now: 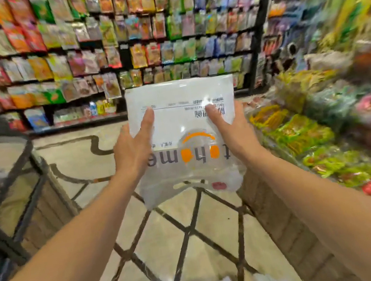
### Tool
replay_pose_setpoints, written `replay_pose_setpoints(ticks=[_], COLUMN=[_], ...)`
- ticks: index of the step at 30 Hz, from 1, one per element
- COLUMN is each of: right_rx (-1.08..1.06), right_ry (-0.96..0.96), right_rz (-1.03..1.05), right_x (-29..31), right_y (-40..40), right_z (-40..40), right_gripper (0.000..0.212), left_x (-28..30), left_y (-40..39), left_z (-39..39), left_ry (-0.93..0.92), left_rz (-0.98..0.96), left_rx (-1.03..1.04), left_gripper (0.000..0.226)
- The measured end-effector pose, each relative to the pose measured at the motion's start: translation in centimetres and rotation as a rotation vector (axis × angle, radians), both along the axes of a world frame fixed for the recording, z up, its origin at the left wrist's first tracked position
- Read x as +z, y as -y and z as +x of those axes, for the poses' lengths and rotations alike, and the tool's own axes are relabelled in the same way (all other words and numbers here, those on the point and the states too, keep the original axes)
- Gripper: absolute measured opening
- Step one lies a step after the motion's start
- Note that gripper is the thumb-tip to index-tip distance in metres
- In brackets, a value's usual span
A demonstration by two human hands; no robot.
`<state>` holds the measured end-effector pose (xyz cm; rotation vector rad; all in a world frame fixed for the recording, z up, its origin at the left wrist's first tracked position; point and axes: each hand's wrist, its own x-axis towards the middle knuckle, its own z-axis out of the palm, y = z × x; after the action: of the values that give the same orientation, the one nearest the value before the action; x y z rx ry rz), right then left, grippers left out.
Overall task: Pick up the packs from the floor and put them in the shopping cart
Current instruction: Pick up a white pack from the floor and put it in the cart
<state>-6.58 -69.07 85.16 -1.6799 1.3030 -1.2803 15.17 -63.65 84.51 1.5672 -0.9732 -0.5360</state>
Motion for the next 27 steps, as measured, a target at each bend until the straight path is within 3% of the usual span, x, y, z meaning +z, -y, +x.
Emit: replay_pose_setpoints(ticks=[4,7,11,13,20,24,27], right_rx=[-0.212,-0.399,-0.627,-0.753,-1.159,-1.354,-1.461], right_ry=[0.01,-0.01,-0.031,-0.035,0.001,0.02,-0.011], right_rz=[-0.057,-0.1,-0.1,-0.089,-0.063,-0.03,-0.007], right_x=[5.5,7.8,8.8,8.9,6.8,5.1,4.1], right_y=[-5.2,-10.0,-18.0,-22.8,-44.0,-57.1,-67.2], right_z=[-6.2,-11.8,-19.8,-23.6,-35.5,-40.4,-43.7], right_gripper=[0.054,0.055,0.074,0.083,0.058,0.085,0.08], left_x=[5.6,7.9,9.7,9.9,8.1,6.2,4.7], left_y=[-0.3,-1.0,-4.7,-7.2,-21.1,-32.0,-40.9], left_z=[-5.3,-10.8,-20.5,-25.4,-42.4,-50.7,-56.2], left_ry=[0.006,0.006,0.051,0.037,-0.006,-0.034,-0.06], left_rz=[-0.057,-0.09,-0.139,-0.14,-0.094,-0.044,-0.019], left_rx=[-0.185,-0.37,-0.631,-0.763,-1.154,-1.33,-1.453], left_gripper=[0.084,0.09,0.05,0.041,0.074,0.069,0.067])
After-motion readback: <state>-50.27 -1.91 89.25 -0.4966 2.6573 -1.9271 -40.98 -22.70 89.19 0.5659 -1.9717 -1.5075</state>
